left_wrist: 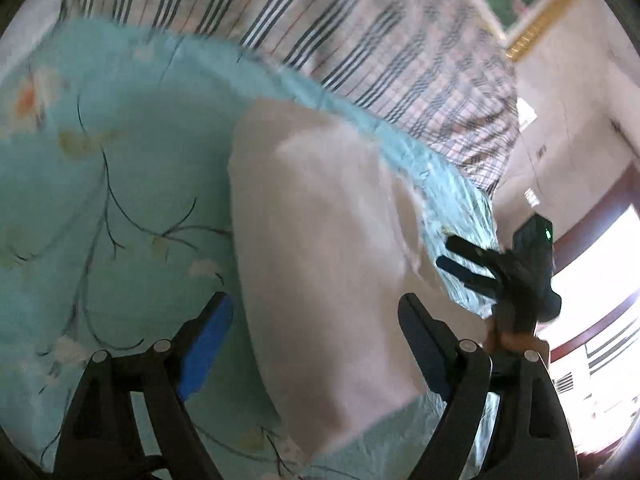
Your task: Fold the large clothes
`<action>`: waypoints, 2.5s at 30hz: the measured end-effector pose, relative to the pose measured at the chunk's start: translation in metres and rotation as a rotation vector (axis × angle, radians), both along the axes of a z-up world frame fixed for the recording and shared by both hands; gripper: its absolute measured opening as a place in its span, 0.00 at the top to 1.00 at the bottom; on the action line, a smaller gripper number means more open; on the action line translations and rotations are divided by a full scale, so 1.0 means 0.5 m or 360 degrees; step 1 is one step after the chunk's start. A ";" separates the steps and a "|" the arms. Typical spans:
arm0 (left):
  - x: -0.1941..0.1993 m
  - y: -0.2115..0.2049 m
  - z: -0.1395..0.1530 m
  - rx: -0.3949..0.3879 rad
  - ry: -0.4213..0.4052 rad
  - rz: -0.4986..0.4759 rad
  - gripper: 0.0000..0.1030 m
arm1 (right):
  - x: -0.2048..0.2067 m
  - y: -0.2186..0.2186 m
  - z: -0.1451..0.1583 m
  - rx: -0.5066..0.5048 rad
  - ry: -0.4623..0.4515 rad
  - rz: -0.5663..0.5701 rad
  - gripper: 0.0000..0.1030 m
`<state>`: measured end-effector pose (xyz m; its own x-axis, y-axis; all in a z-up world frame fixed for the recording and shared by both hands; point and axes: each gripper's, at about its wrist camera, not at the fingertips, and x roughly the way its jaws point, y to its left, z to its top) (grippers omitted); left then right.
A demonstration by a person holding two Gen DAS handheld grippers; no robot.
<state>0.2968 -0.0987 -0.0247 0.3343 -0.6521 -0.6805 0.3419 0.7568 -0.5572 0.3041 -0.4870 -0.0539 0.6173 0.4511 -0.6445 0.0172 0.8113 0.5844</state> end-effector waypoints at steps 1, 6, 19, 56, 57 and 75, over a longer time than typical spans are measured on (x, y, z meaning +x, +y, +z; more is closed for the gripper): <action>0.025 -0.003 -0.019 -0.0008 0.0063 -0.0011 0.18 | 0.006 0.003 -0.005 -0.0005 0.0029 0.0021 0.13; 0.073 -0.021 -0.082 -0.0049 0.0234 -0.0075 0.17 | 0.033 0.017 -0.038 -0.0011 0.0122 0.0098 0.13; 0.106 -0.122 -0.108 0.0130 0.0146 -0.0201 0.27 | 0.076 0.051 -0.086 0.0069 0.0176 0.0249 0.14; -0.169 0.272 -0.050 0.0332 0.0114 0.0244 0.36 | -0.041 0.413 -0.077 0.0225 0.0209 0.0640 0.63; -0.176 0.277 -0.042 0.0333 0.0113 0.0267 0.36 | -0.045 0.406 -0.071 0.0192 0.0205 0.0614 0.54; -0.464 0.328 0.018 0.0351 -0.0131 0.0168 0.37 | -0.150 0.411 -0.015 0.0075 0.0044 0.0560 0.56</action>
<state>0.0649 0.0652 -0.0157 0.4528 -0.4494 -0.7701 0.2921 0.8908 -0.3481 0.2292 -0.2813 -0.0613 0.4016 0.6625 -0.6323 -0.2422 0.7427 0.6243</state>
